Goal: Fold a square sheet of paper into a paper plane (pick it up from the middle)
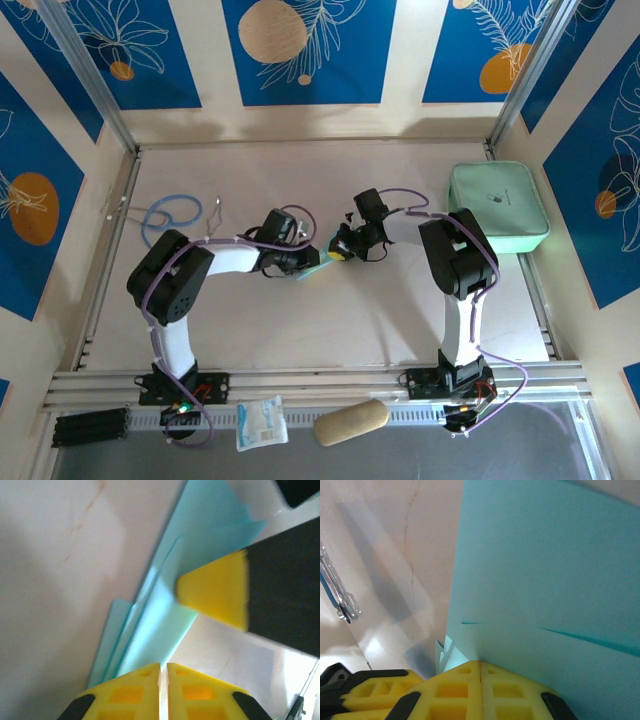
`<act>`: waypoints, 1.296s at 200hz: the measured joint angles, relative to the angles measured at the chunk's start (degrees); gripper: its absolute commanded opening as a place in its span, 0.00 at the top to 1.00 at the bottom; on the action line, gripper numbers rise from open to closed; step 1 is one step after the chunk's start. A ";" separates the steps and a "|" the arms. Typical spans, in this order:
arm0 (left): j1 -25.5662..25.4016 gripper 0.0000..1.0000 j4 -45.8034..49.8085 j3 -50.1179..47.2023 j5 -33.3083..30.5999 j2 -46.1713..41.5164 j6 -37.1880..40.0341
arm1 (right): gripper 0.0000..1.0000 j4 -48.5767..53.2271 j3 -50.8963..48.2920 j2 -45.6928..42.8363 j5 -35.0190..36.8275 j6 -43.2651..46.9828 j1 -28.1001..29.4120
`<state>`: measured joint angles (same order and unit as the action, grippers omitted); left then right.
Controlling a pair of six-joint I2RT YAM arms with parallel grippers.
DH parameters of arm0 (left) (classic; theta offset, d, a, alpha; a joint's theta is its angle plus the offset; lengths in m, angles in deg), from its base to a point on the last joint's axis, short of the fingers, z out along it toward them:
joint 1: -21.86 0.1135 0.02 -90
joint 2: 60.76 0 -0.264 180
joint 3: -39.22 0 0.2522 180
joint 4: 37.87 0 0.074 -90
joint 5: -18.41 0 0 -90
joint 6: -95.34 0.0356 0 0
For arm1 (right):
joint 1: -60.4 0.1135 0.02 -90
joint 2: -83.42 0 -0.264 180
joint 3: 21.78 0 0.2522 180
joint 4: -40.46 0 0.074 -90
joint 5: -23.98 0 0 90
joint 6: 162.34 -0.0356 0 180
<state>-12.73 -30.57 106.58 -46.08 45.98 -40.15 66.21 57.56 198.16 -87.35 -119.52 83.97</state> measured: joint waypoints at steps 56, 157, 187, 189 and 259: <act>0.07 0.91 -5.57 -5.73 -0.31 -1.62 0.98 | 0.94 0.90 0.59 0.31 -0.20 0.52 -0.13; 3.04 0.31 12.81 -8.52 -6.75 -19.58 6.69 | 0.64 12.09 5.99 -2.05 5.55 7.80 1.14; 5.95 0.08 16.90 -5.25 -13.51 -25.40 10.40 | 0.51 18.93 9.99 -7.41 11.93 8.04 3.19; 6.12 0.07 17.18 -5.11 -14.08 -25.77 10.58 | 0.50 19.32 10.32 -7.76 12.41 8.02 3.37; 12.87 0.01 21.62 -7.06 -24.09 -33.51 16.98 | 0.39 34.01 17.64 -9.35 32.20 -4.28 10.62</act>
<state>0.14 -8.95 99.52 -70.16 12.48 -23.17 100.22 75.20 188.80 -55.15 -123.81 94.60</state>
